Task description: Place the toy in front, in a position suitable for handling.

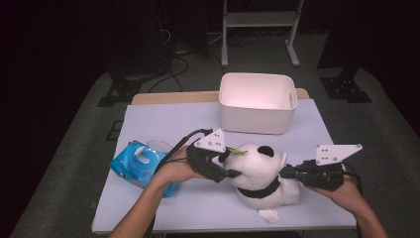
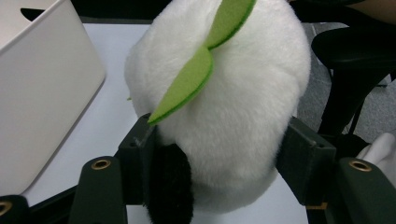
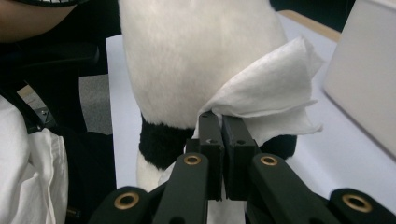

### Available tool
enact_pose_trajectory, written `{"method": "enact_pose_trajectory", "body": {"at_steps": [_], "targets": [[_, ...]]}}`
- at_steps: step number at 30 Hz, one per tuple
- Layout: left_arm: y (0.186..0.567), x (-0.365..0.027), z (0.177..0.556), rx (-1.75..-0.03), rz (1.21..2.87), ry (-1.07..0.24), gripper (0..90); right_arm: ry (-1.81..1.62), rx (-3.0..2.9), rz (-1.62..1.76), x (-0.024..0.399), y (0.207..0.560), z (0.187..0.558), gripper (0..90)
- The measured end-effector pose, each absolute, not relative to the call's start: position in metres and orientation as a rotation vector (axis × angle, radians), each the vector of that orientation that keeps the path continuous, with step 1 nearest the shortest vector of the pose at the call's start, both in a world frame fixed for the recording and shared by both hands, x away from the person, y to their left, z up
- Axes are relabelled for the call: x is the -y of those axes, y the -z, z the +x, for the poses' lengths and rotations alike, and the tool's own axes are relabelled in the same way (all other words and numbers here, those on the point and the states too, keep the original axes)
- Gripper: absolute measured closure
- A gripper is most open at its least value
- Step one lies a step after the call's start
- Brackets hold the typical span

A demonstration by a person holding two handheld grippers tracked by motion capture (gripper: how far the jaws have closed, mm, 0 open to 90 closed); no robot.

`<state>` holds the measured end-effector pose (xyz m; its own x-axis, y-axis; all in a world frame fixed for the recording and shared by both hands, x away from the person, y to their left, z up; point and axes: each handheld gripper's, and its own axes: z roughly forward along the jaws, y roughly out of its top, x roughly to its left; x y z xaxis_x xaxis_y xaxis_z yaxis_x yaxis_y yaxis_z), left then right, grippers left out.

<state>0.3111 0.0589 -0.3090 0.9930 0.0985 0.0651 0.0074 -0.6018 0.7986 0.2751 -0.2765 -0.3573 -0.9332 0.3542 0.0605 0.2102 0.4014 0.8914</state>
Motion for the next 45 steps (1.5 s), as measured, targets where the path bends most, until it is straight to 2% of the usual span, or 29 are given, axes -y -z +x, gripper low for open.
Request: {"method": "enact_pose_trajectory", "body": {"at_steps": [14,21,28,40,45], "targets": [[0.303,-0.039,0.311,-0.043,2.242,-0.135,37.7,-1.602,-2.452,0.376,0.267,0.303,0.276,87.3],[0.306,-0.032,0.314,-0.065,2.214,-0.113,28.2,-1.628,-2.449,0.466,0.280,0.324,0.280,87.4],[0.307,-0.031,0.317,-0.083,2.205,-0.102,24.4,-1.636,-2.448,0.504,0.287,0.335,0.279,87.4],[0.309,-0.034,0.318,-0.099,2.189,-0.104,30.8,-1.592,-2.479,0.568,0.296,0.356,0.276,87.3],[0.306,-0.033,0.317,-0.092,2.197,-0.115,31.4,-1.599,-2.473,0.542,0.294,0.348,0.274,87.2]]}}
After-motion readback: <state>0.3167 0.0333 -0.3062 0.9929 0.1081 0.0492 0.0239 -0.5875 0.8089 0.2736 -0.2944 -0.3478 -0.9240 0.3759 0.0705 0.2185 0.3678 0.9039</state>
